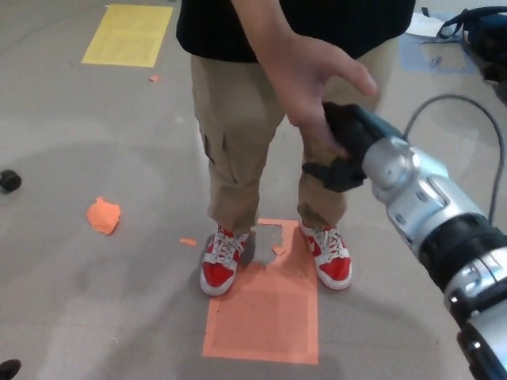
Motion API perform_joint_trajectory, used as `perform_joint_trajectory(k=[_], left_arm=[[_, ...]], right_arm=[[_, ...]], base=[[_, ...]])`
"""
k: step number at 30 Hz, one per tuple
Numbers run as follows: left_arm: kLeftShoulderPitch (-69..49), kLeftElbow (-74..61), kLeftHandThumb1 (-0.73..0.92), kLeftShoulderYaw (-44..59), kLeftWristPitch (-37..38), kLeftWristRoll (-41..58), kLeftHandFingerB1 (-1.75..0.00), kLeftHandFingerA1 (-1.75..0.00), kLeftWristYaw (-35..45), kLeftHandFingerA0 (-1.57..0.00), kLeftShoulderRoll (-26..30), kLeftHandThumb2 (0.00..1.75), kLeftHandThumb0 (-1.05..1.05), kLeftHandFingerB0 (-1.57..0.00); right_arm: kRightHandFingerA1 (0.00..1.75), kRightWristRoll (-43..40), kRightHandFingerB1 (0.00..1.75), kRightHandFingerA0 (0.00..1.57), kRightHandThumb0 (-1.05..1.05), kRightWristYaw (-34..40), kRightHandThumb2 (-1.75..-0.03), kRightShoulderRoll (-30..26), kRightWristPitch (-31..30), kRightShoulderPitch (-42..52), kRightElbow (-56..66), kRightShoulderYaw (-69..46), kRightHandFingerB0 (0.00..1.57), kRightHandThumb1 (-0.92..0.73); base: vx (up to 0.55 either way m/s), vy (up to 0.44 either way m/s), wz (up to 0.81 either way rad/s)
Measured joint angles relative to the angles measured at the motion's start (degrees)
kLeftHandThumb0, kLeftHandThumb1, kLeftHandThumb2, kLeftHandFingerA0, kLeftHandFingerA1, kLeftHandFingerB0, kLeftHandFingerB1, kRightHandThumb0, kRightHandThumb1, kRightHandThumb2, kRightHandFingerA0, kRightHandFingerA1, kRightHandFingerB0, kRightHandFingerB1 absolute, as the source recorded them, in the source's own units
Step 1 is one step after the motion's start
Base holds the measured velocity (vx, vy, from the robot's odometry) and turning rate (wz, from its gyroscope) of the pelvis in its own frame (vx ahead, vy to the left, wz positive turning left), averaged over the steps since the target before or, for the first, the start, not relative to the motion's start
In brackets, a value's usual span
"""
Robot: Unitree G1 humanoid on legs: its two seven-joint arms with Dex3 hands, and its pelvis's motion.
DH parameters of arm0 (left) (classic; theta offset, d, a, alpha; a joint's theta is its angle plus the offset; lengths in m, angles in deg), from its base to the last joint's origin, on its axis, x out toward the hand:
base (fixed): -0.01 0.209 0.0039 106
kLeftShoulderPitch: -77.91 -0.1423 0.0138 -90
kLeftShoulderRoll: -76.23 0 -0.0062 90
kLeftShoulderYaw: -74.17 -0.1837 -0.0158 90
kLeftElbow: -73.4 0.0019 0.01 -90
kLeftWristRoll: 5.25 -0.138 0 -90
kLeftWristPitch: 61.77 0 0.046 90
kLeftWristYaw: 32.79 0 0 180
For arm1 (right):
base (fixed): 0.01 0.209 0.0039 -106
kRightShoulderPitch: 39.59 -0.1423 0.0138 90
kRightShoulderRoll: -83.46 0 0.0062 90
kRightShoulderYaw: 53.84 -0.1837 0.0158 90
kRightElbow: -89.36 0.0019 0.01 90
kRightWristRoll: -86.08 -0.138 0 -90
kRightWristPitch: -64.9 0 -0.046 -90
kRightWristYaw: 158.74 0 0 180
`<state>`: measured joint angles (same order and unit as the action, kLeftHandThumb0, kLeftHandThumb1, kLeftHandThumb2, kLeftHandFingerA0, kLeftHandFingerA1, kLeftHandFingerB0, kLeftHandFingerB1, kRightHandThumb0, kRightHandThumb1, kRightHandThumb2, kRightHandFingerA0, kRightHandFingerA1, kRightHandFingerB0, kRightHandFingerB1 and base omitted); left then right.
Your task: The robot extends its right arm to grab a person's hand and shakes it
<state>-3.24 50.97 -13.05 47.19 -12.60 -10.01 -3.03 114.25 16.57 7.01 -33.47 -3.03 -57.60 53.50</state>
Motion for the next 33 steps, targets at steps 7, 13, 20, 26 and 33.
perform_joint_trajectory(k=[7,13,20,26,33], left_arm=[[-0.3,-0.1,0.76,-0.9,0.2,-0.1,-0.05,-0.05,0.3,0.00,0.1,0.97,-0.86,0.00],[-0.2,0.0,0.74,-1.6,0.2,-0.2,-0.03,-0.03,0.4,0.00,0.2,0.92,-0.83,0.00],[-0.1,0.4,0.74,-2.1,0.2,-0.3,-0.04,-0.03,0.4,0.00,0.2,0.91,-0.80,0.00],[0.3,1.0,0.78,-2.2,0.2,-0.3,0.00,-0.01,0.3,0.00,0.2,0.93,-0.82,0.00],[-1.1,1.3,0.75,-3.6,0.2,-0.7,-0.04,-0.05,0.0,0.00,-0.3,0.92,-0.81,0.00]], right_arm=[[0.09,-2.0,0.07,0.00,-0.88,-4.1,-1.00,-9.2,1.0,14.8,11.1,-2.4,0.00,-0.67],[0.10,-3.1,0.05,0.00,-0.89,-6.0,-1.01,-13.4,1.4,21.4,9.2,-2.9,0.00,-0.70],[0.21,-4.5,0.14,0.00,-0.75,-7.1,-0.64,-14.0,2.6,23.9,-2.3,-3.7,0.00,-0.81],[0.24,-4.7,0.15,0.00,-0.76,-7.1,-0.66,-13.9,4.4,26.1,-12.5,-2.8,0.00,-0.87],[0.21,-4.5,0.18,0.00,-0.79,-7.0,-1.14,-13.6,5.4,31.9,-18.2,-1.5,0.00,-0.77]], base=[[0.00,0.000,0.00],[0.00,0.000,0.00],[0.00,0.000,0.00],[0.00,0.000,0.00],[0.00,0.000,0.00]])
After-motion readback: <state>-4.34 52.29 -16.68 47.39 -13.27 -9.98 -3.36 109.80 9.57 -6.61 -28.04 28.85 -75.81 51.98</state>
